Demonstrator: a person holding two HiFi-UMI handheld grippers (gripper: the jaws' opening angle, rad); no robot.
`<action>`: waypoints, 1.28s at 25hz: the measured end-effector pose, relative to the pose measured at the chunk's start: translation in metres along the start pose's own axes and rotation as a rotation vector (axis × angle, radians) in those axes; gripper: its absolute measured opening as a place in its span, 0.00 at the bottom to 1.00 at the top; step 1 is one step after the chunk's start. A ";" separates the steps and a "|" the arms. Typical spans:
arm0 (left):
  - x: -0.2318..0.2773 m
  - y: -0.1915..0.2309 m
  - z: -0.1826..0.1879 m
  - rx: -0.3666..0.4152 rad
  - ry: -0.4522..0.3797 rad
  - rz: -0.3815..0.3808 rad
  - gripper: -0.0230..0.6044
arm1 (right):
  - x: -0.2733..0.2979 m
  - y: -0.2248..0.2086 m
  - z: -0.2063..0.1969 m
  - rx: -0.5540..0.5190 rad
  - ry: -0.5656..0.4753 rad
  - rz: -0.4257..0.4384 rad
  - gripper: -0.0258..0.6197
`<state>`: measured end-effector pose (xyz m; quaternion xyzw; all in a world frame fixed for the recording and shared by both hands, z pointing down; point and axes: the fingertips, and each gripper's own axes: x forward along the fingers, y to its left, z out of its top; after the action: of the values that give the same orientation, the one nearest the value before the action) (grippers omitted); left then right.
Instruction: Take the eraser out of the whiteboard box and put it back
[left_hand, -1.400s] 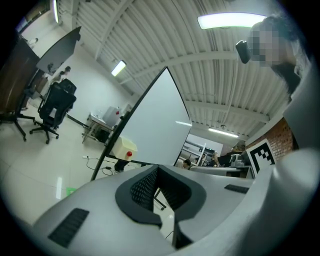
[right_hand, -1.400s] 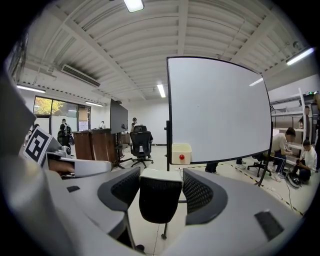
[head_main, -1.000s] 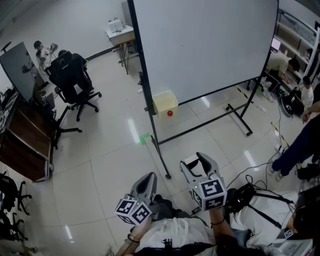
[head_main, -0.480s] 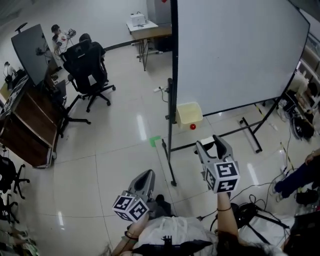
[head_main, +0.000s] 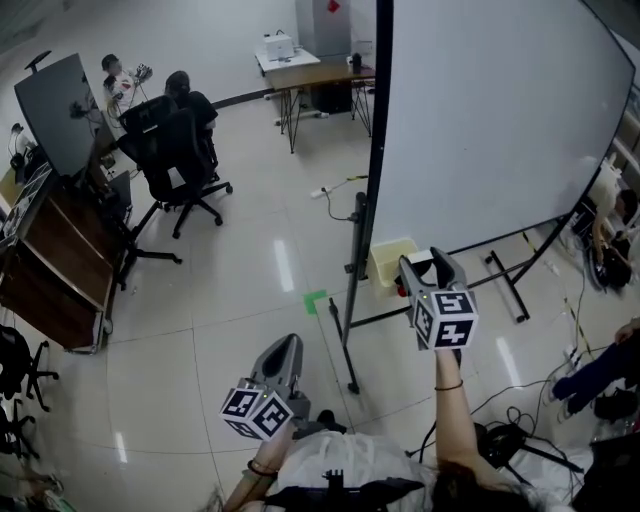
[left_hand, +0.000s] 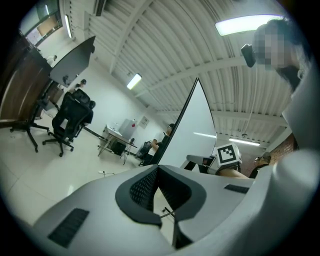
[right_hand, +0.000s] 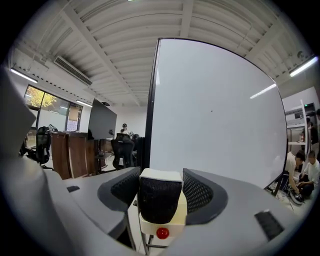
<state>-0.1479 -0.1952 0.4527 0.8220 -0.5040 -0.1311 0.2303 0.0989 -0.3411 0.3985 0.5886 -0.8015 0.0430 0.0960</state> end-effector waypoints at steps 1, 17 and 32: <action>0.003 0.005 0.003 0.001 -0.002 0.002 0.01 | 0.010 -0.001 -0.004 -0.002 0.011 -0.006 0.47; 0.022 0.048 0.022 -0.013 -0.010 0.026 0.01 | 0.081 -0.012 -0.111 0.043 0.196 -0.059 0.48; 0.025 0.009 0.002 -0.004 0.037 -0.073 0.01 | -0.001 -0.004 -0.065 0.067 0.020 -0.063 0.49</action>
<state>-0.1439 -0.2214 0.4559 0.8418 -0.4690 -0.1251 0.2362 0.1095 -0.3293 0.4613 0.6158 -0.7799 0.0724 0.0855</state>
